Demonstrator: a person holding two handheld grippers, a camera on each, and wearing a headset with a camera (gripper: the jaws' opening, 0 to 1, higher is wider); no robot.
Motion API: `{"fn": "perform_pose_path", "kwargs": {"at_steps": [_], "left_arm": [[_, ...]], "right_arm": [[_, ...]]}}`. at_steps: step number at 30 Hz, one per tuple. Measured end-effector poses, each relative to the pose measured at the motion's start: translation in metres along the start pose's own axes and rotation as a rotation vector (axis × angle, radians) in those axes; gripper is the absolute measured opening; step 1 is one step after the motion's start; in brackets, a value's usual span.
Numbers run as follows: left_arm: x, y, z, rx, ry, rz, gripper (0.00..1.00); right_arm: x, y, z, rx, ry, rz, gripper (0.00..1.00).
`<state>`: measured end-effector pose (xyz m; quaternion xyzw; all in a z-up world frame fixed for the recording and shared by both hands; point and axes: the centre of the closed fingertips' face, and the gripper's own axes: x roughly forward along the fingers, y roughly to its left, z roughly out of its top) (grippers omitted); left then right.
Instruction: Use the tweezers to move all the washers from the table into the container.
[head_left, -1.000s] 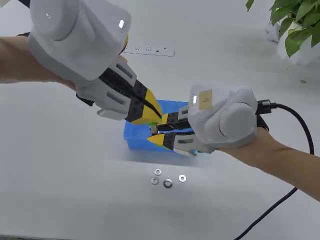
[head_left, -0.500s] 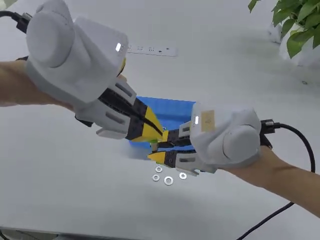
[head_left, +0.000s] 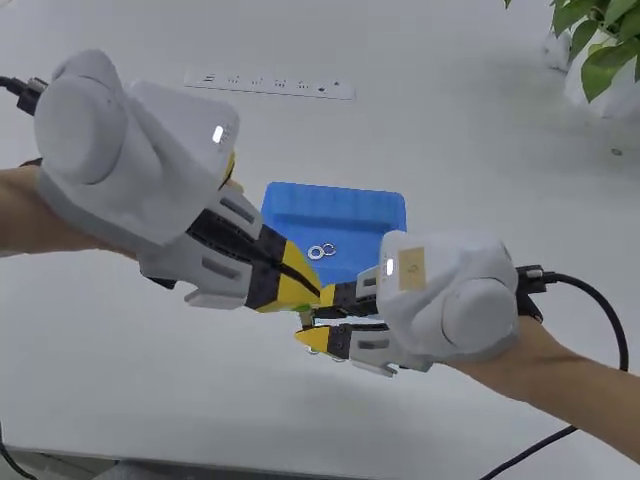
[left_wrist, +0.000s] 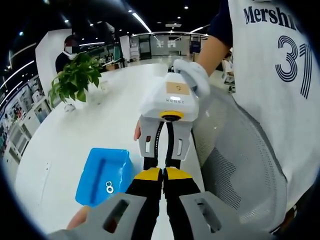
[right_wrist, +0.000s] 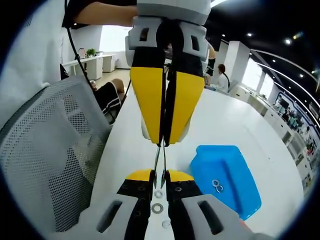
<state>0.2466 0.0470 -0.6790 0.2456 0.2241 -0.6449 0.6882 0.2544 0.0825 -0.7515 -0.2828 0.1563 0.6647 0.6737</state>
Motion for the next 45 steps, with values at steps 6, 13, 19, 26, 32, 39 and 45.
{"fn": "perform_pose_path", "kwargs": {"at_steps": [6, 13, 19, 26, 32, 39, 45], "left_arm": [[0.006, -0.005, -0.003, -0.001, 0.002, -0.005, 0.05], [0.01, -0.006, -0.008, -0.016, -0.003, -0.01, 0.05], [0.014, -0.001, -0.012, -0.03, 0.002, -0.014, 0.05], [0.016, 0.004, -0.016, -0.042, 0.004, -0.014, 0.05], [0.018, 0.004, -0.017, -0.048, 0.009, -0.018, 0.05], [0.019, 0.004, -0.021, -0.055, 0.017, -0.022, 0.05], [0.02, 0.003, -0.023, -0.052, 0.023, -0.024, 0.05]], "right_arm": [[0.004, 0.006, -0.006, 0.018, 0.003, 0.005, 0.11], [0.007, 0.008, -0.013, 0.032, 0.008, 0.007, 0.11], [0.01, 0.004, -0.017, 0.042, 0.013, 0.006, 0.11], [0.013, 0.001, -0.022, 0.05, 0.018, 0.005, 0.11], [0.015, 0.001, -0.024, 0.059, 0.016, 0.01, 0.11], [0.017, 0.002, -0.025, 0.066, 0.014, 0.012, 0.11], [0.019, 0.003, -0.027, 0.066, 0.015, 0.016, 0.11]]}}
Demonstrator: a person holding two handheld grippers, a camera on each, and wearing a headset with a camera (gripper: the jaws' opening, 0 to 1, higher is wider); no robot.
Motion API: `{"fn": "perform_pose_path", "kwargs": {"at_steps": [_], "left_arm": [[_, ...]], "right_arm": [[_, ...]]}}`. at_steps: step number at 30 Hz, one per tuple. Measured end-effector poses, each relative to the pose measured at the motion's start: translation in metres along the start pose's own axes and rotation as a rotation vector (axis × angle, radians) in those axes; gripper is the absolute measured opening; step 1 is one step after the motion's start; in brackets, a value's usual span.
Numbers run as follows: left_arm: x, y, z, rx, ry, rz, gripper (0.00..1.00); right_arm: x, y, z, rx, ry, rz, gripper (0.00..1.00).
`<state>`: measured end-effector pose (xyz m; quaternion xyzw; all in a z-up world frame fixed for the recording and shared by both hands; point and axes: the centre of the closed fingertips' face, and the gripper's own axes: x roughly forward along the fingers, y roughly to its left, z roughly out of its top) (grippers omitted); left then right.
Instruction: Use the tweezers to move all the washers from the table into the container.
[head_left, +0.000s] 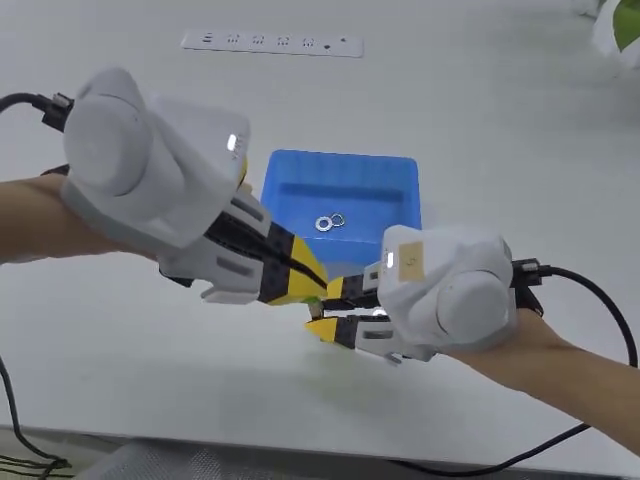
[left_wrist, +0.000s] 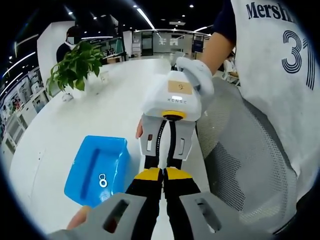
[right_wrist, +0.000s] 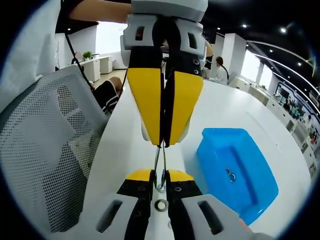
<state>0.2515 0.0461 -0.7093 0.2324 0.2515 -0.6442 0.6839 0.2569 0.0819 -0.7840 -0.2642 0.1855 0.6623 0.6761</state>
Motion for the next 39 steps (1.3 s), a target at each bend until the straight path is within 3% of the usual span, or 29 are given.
{"fn": "perform_pose_path", "kwargs": {"at_steps": [11, 20, 24, 39], "left_arm": [[0.002, -0.002, 0.001, -0.017, -0.011, -0.014, 0.05], [0.004, -0.002, 0.003, -0.008, 0.004, -0.022, 0.05], [-0.003, 0.003, 0.011, -0.045, -0.021, -0.015, 0.05], [-0.031, 0.02, 0.04, 0.042, -0.019, 0.02, 0.05]], "right_arm": [[-0.001, 0.001, -0.001, 0.028, -0.014, 0.005, 0.1], [-0.002, 0.001, -0.001, 0.027, -0.002, 0.013, 0.1], [-0.008, -0.005, 0.007, 0.021, -0.015, 0.001, 0.1], [-0.028, -0.031, 0.04, -0.034, -0.052, -0.07, 0.1]]}}
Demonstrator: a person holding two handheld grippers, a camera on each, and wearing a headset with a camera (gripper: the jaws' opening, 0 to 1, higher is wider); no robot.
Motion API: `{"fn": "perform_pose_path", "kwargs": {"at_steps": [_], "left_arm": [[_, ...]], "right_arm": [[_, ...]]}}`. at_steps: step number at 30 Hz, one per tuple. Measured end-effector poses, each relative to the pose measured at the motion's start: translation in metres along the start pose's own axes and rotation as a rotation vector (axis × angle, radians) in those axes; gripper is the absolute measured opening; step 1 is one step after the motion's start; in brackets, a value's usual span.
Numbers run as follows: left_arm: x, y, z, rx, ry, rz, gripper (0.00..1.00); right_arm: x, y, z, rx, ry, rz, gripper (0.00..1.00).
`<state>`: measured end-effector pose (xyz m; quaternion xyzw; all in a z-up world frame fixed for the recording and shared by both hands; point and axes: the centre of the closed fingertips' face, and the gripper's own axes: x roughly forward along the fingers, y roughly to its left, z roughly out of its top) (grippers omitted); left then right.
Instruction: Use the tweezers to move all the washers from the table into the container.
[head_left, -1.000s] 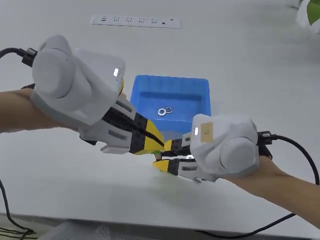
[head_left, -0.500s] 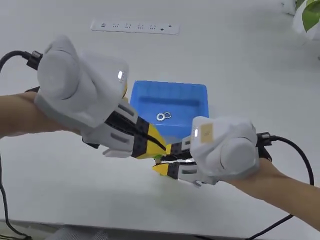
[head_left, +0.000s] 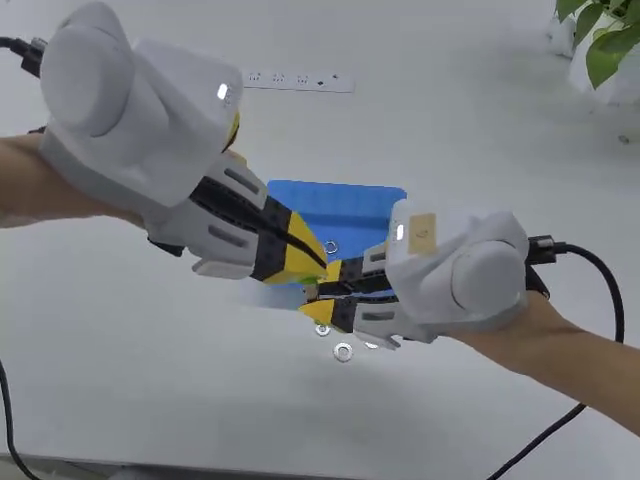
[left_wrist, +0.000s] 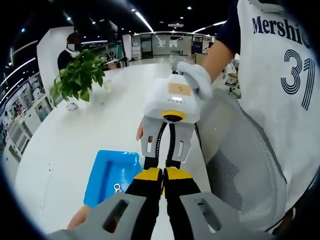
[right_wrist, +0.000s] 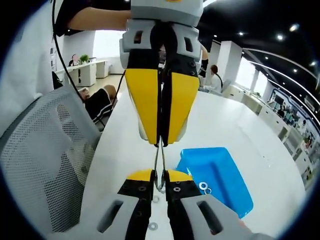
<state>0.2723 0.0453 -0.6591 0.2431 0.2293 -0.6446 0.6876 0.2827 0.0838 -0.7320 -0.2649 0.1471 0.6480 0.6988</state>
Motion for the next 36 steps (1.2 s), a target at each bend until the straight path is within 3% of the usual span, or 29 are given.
{"fn": "perform_pose_path", "kwargs": {"at_steps": [11, 17, 25, 36], "left_arm": [[-0.006, 0.025, 0.014, 0.08, 0.02, 0.004, 0.05], [-0.005, 0.038, 0.017, 0.101, 0.023, 0.01, 0.05], [0.002, 0.054, 0.015, 0.111, 0.024, 0.022, 0.05], [0.013, 0.075, 0.004, 0.098, 0.027, 0.017, 0.05]], "right_arm": [[-0.013, -0.032, 0.012, -0.01, -0.018, -0.072, 0.1], [-0.013, -0.046, 0.011, -0.014, -0.014, -0.092, 0.1], [-0.011, -0.062, 0.003, -0.005, -0.004, -0.106, 0.1], [-0.005, -0.077, -0.015, 0.021, 0.015, -0.101, 0.1]]}}
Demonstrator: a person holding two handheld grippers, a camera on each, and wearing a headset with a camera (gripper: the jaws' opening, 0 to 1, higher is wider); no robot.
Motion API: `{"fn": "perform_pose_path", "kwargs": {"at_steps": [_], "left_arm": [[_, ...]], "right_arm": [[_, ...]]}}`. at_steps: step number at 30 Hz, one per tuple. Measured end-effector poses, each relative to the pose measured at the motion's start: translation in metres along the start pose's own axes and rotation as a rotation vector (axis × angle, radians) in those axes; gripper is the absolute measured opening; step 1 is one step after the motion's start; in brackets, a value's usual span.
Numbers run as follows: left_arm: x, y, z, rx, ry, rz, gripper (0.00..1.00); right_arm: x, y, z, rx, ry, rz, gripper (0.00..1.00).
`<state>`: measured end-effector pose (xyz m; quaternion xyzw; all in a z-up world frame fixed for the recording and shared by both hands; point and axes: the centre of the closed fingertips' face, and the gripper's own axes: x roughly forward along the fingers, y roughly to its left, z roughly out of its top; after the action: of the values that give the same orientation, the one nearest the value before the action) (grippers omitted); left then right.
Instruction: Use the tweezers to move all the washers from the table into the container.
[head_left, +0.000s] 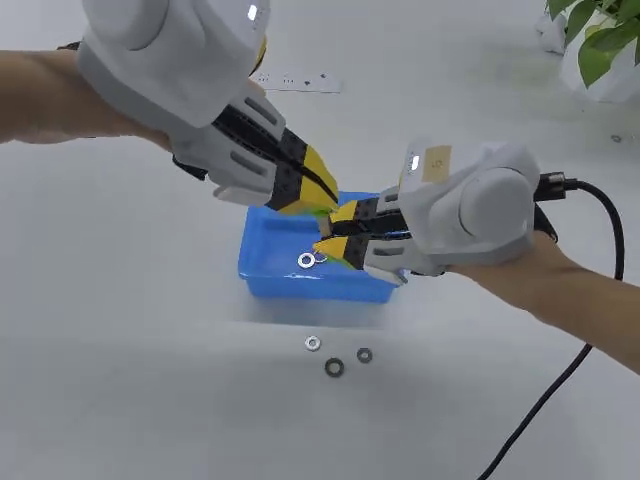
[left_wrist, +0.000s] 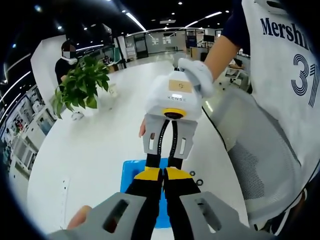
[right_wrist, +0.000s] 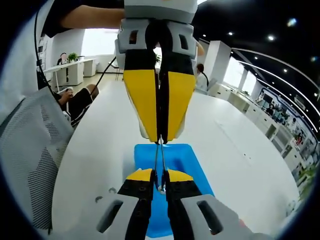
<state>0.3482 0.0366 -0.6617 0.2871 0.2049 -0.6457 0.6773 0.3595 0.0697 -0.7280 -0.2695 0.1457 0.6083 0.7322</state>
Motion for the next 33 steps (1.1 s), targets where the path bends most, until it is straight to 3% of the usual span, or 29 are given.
{"fn": "perform_pose_path", "kwargs": {"at_steps": [7, 21, 26, 33], "left_arm": [[0.016, 0.011, -0.013, -0.02, 0.014, -0.003, 0.05], [0.04, 0.013, -0.029, -0.084, 0.017, -0.022, 0.05], [0.041, 0.013, -0.03, -0.087, 0.021, -0.029, 0.05], [0.042, 0.01, -0.022, -0.096, 0.014, -0.022, 0.05]], "right_arm": [[0.008, -0.008, -0.018, 0.023, 0.036, 0.0, 0.1], [0.023, -0.009, -0.049, 0.069, 0.075, 0.038, 0.1], [0.025, -0.009, -0.051, 0.069, 0.079, 0.041, 0.1], [0.025, -0.01, -0.051, 0.089, 0.07, 0.048, 0.11]]}}
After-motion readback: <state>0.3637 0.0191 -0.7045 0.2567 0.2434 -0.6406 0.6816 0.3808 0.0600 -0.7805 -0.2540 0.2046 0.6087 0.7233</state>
